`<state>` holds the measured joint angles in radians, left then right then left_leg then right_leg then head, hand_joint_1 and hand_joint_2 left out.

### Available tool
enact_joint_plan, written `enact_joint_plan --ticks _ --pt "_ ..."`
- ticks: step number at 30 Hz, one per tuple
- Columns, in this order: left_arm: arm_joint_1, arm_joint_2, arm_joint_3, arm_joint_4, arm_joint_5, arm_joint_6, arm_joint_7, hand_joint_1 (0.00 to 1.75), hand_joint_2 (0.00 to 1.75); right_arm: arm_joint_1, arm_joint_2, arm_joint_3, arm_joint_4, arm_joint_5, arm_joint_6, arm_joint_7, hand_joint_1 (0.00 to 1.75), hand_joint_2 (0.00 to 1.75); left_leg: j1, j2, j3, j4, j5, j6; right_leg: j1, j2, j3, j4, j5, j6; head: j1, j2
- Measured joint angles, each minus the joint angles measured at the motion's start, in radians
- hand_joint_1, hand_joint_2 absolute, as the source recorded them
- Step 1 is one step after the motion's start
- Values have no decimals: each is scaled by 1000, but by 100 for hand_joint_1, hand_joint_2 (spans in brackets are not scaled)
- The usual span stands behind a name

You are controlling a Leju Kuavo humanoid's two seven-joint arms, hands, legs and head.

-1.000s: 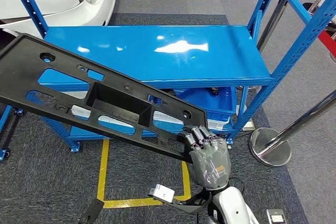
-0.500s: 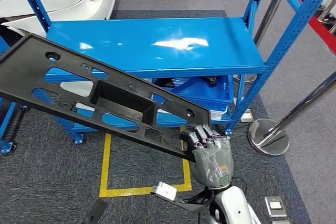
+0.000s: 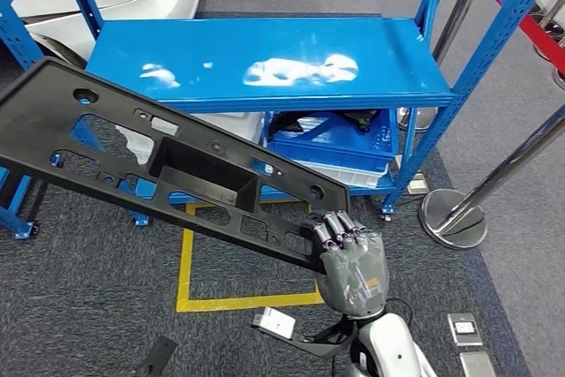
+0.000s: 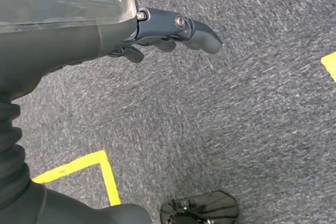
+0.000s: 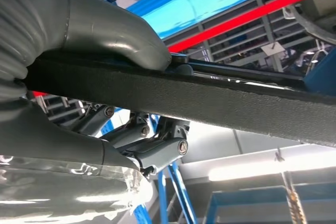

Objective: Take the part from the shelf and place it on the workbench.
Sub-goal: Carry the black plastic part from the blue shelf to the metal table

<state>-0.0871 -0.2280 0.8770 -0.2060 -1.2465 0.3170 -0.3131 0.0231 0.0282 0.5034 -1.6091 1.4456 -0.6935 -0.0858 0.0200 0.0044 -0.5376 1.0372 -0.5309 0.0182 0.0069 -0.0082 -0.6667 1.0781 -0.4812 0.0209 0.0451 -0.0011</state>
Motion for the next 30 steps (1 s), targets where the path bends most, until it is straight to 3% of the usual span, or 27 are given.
enact_joint_plan --ticks 3,4,5,6,9,11,13,14,16,18,19,20,21,23,25,26,28,30 --pt "-3 0 0 0 -1 0 0 0 175 0 0 1 2 -3 0 -1 175 175 -2 3 -32 0 27 17 -8 2 -43 182 -133 15 5 0" --pt "-2 0 0 0 -1 0 0 0 175 0 0 1 4 -4 0 -2 175 175 -4 4 -43 1 36 18 -9 2 -47 228 -152 17 5 0" --pt "-2 1 0 0 -1 0 0 0 175 0 -1 1 5 -5 0 -2 175 175 -6 5 -54 2 44 18 -9 2 -33 240 -151 16 5 0" --pt "-3 1 0 0 -1 0 0 0 175 0 -1 1 7 -5 0 -2 175 175 -8 5 -63 2 52 18 -9 3 1 208 -133 12 5 0" --pt "-3 0 0 0 -1 0 0 0 175 -3 -1 1 7 -7 0 -2 175 175 -13 3 -81 1 73 13 0 8 156 -23 -73 -16 4 0" --pt "-3 0 0 0 -1 0 0 0 175 -4 -1 1 6 -7 0 -2 175 175 -8 3 -89 -3 89 1 9 13 195 -100 -67 -28 4 0" --pt "-2 -1 0 0 -1 0 0 0 175 -3 -1 1 6 -8 0 -2 175 175 -2 3 -96 -11 103 -12 12 12 191 -116 -47 -35 4 0" --pt "-1 -2 0 0 -1 0 0 0 175 -4 0 1 7 -9 0 -2 175 175 -1 3 -102 -8 95 -17 11 9 186 -125 -32 -42 4 0" --pt "1 -2 0 0 0 0 0 0 175 -5 0 0 7 -11 0 -2 175 175 -2 1 -125 46 29 -23 6 3 169 -139 -5 -52 2 0" --pt "1 -1 0 0 0 0 0 0 175 -4 1 0 8 -13 0 -2 175 175 -2 1 -155 167 -55 -29 7 1 141 -132 10 -54 0 0" --pt "1 0 0 0 0 1 0 0 175 -3 1 0 9 -13 0 -2 175 175 -1 1 -165 224 -74 -32 7 0 126 -127 16 -53 0 0" --pt "1 1 0 0 0 1 0 0 175 -2 1 0 9 -13 0 -2 175 175 -1 1 -161 254 -70 -35 7 -1 112 -121 22 -51 0 0" --pt "2 1 0 0 0 1 -1 0 175 -2 1 0 10 -14 0 -2 175 175 0 1 -142 248 -49 -38 5 -2 98 -114 27 -48 0 0" --pt "1 2 0 0 0 2 -1 0 175 0 1 0 9 -15 0 -3 175 175 4 1 -61 141 -3 -43 2 -2 73 -93 34 -41 0 0" --pt "-1 2 0 0 0 2 -2 0 175 0 2 -1 8 -15 0 -5 175 175 4 -2 9 25 -2 -41 3 -1 50 -70 37 -32 0 0" --pt "-1 2 0 0 0 3 -2 0 175 0 3 -1 7 -16 -1 -6 175 175 3 -3 23 -2 -12 -37 4 -1 42 -63 41 -26 0 0" --pt "1 2 1 0 0 3 -3 0 175 3 5 -2 7 -19 -1 -8 175 175 1 -3 19 -10 -11 -21 5 1 33 -57 50 -15 0 0" --pt "1 1 2 0 0 3 -3 0 175 4 5 -1 8 -33 -1 -10 175 175 3 -1 9 -11 1 -1 1 4 20 -34 29 -3 2 0"
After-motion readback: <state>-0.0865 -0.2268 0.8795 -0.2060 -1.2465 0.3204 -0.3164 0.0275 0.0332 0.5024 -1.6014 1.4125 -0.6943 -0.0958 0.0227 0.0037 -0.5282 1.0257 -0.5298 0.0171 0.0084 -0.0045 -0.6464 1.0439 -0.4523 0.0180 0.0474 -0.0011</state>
